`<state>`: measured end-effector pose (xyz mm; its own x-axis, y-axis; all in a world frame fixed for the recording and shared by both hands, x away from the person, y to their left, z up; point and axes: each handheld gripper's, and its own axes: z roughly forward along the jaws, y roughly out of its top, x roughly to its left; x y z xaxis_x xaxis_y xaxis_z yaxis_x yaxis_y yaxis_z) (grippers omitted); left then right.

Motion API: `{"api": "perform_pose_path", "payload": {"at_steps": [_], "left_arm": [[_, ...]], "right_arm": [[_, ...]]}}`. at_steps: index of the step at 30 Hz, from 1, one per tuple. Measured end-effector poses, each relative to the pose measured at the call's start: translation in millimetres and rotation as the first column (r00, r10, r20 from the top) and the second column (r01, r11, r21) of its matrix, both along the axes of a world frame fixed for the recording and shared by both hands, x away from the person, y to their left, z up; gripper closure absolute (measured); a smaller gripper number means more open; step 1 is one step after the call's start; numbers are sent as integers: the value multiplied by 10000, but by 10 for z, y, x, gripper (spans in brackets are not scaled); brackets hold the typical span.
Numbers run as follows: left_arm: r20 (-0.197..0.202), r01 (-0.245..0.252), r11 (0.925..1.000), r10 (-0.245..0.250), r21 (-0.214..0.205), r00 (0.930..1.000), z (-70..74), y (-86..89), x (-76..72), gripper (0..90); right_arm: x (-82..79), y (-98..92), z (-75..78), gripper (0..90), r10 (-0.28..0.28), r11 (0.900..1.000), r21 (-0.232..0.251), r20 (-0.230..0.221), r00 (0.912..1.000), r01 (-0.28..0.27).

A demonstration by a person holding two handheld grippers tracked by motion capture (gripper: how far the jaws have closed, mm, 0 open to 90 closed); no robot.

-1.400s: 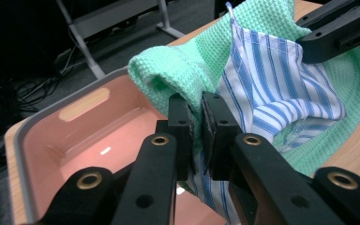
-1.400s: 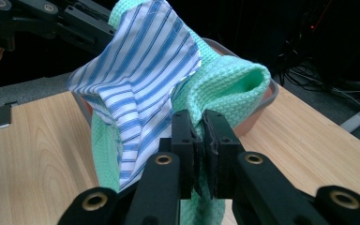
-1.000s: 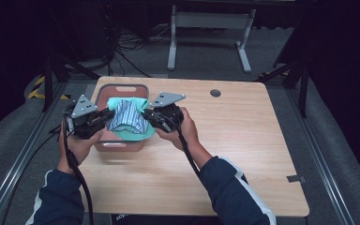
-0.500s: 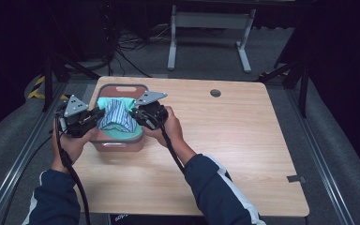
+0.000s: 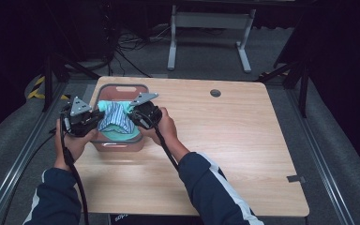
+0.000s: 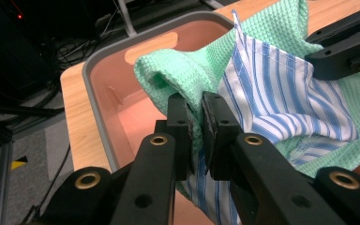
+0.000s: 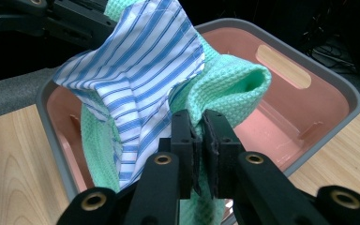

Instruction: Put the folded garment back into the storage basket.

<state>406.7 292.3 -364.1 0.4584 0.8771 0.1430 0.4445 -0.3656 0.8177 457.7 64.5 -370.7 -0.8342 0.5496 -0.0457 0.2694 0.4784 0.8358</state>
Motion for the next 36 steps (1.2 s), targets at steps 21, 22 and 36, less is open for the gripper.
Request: {"api": "perform_pose_path", "payload": {"at_steps": [21, 22, 36], "left_arm": [[85, -604, 9975, 607, -370, 9981, -52, 38, 38, 623], [66, -546, 9980, 549, -312, 9985, -44, 31, 30, 611], [463, 450, 9989, -443, -132, 9979, 44, -128, -83, 560]], "right_arm": [[114, 39, -172, 745, -184, 9996, -218, -477, 9987, 174], [111, 37, -169, 738, -182, 9995, -256, -479, 9987, 170], [14, -184, -123, 720, -127, 9977, -669, -202, 9997, 114]]}}
